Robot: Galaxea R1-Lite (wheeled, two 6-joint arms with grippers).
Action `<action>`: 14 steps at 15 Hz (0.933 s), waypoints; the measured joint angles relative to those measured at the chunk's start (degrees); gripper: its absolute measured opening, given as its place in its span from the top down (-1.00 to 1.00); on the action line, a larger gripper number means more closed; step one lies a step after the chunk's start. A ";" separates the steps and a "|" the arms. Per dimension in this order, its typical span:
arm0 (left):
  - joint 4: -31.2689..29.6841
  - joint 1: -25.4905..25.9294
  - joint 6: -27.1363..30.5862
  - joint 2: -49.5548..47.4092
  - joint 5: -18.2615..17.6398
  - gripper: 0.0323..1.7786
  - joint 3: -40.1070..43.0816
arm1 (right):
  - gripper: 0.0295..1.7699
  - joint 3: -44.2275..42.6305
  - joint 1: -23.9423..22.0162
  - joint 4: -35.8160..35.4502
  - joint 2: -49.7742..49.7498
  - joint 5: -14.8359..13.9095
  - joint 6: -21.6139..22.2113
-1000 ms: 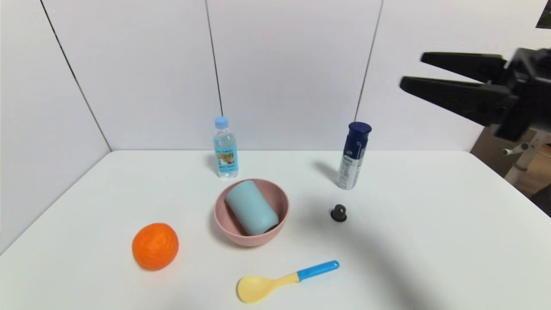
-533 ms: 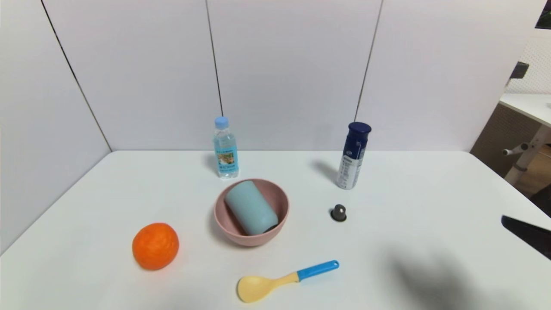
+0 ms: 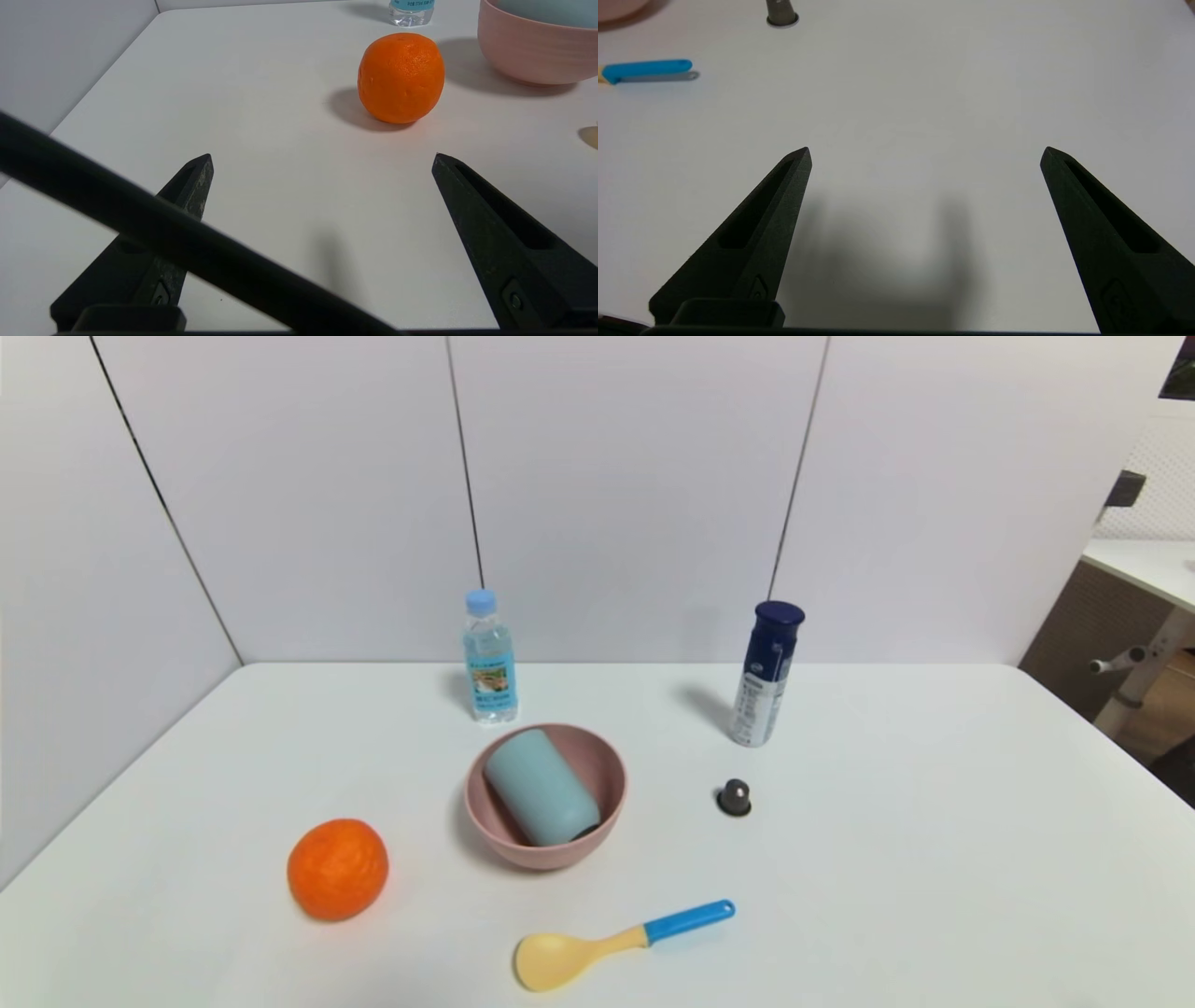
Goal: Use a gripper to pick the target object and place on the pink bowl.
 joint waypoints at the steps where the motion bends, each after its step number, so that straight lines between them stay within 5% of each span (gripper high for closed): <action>1: 0.00 0.00 0.00 0.00 0.00 -0.90 -0.02 | -0.91 1.30 -0.22 -2.01 -0.63 0.16 -0.02; 14: 0.00 0.00 0.00 0.00 -0.02 -0.90 0.00 | -0.92 3.04 -5.49 1.61 -17.64 -0.84 0.44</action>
